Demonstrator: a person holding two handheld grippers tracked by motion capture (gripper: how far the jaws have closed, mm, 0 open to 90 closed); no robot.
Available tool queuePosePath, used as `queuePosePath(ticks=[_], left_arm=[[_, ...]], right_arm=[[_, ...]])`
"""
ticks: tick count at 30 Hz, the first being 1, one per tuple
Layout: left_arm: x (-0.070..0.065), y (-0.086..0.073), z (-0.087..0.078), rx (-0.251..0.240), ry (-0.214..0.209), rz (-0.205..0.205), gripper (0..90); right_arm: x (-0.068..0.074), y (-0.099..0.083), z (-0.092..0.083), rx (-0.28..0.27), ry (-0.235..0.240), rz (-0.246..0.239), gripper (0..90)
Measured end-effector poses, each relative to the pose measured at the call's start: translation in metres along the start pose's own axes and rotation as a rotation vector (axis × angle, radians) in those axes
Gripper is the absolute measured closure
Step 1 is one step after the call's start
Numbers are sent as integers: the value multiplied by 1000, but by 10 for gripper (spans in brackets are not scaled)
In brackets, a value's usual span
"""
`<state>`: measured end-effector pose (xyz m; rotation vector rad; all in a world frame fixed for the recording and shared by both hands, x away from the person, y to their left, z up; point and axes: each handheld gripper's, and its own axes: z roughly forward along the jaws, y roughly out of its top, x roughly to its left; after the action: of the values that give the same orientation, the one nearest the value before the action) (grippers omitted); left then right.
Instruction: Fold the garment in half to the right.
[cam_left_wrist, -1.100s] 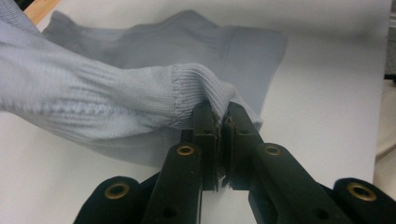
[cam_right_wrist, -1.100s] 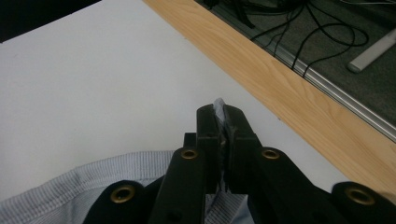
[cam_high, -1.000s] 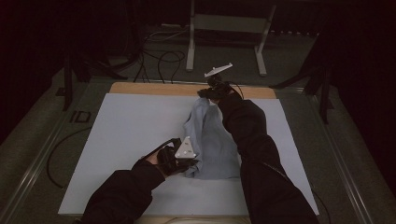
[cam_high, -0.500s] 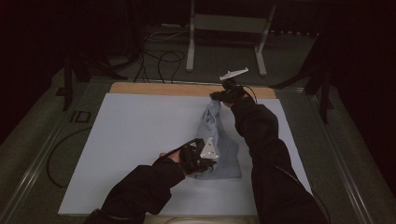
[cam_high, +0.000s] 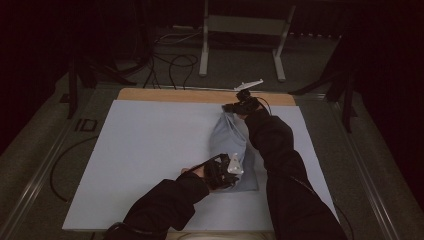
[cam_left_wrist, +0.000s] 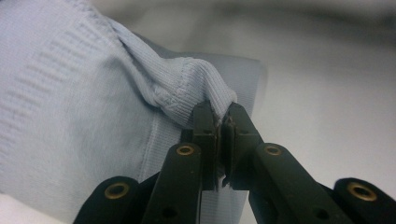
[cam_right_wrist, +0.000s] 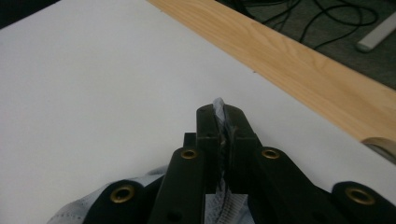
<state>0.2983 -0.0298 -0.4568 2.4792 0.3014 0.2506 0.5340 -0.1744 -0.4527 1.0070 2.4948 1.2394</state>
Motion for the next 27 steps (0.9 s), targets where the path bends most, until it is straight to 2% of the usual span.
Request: queuePosePath(ticks=[3, 4, 6, 8, 10, 13, 16, 18, 22, 27], left_arm=[[1, -1, 8, 7, -7, -9, 856], [2, -1, 11, 7, -11, -17, 856], [2, 0, 16, 12, -16, -17, 856], [2, 0, 22, 15, -12, -18, 855], [3, 2, 27, 15, -16, -33, 855], [3, 6, 32, 9, -20, -37, 855], [4, 10, 37, -1, -23, -51, 855], [3, 15, 40, -9, -25, -56, 854], [3, 21, 45, -12, -36, -62, 852], [3, 26, 51, 23, -72, -58, 829]], right_arm=[[-3, -5, 8, 18, 9, 7, 850], [-4, -7, 10, 27, 16, 18, 795], [-4, -10, 11, 31, -3, 27, 643], [-3, -11, 10, 36, -7, 33, 461], [-2, -10, 5, 33, -2, 40, 340], [0, -9, -4, 7, 8, 53, 224], [2, -9, -15, -16, 30, 59, 157], [2, -10, -21, -30, 35, 76, 152], [3, -15, -31, -38, 39, 76, 136], [3, -25, -41, -54, 35, 81, 133]])
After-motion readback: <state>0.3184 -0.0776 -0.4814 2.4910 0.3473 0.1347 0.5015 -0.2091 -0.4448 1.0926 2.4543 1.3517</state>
